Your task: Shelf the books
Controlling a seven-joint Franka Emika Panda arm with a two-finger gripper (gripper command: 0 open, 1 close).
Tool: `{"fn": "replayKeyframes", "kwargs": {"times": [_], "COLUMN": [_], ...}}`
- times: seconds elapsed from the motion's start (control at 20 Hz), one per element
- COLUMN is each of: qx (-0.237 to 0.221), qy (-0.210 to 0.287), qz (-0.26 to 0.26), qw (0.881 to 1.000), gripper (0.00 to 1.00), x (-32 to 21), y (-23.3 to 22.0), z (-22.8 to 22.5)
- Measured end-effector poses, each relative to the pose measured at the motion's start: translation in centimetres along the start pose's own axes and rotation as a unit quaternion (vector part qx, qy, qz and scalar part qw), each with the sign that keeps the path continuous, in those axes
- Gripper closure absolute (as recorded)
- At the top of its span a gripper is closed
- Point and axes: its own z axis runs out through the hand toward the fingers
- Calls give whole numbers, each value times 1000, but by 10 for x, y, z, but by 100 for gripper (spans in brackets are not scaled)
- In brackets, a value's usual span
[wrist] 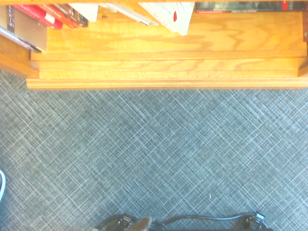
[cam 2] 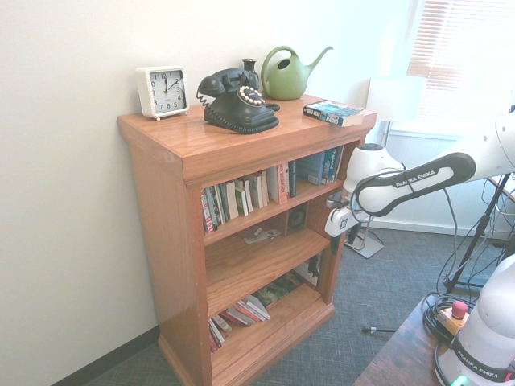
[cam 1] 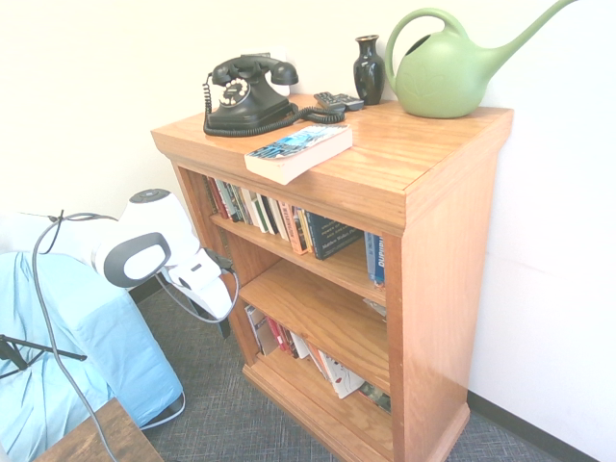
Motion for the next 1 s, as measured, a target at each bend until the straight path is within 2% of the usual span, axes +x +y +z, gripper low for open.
{"fn": "replayKeyframes", "kwargs": {"times": [0.35,0.65,1.0], "qx": [-13,-61,-135], "qy": [14,106,199], "qz": [4,17,21], "qw": [1000,992,970], "gripper": [0,0,0], "x": [11,36,53], "y": [10,40,67], "z": [-15,-98,-192]}}
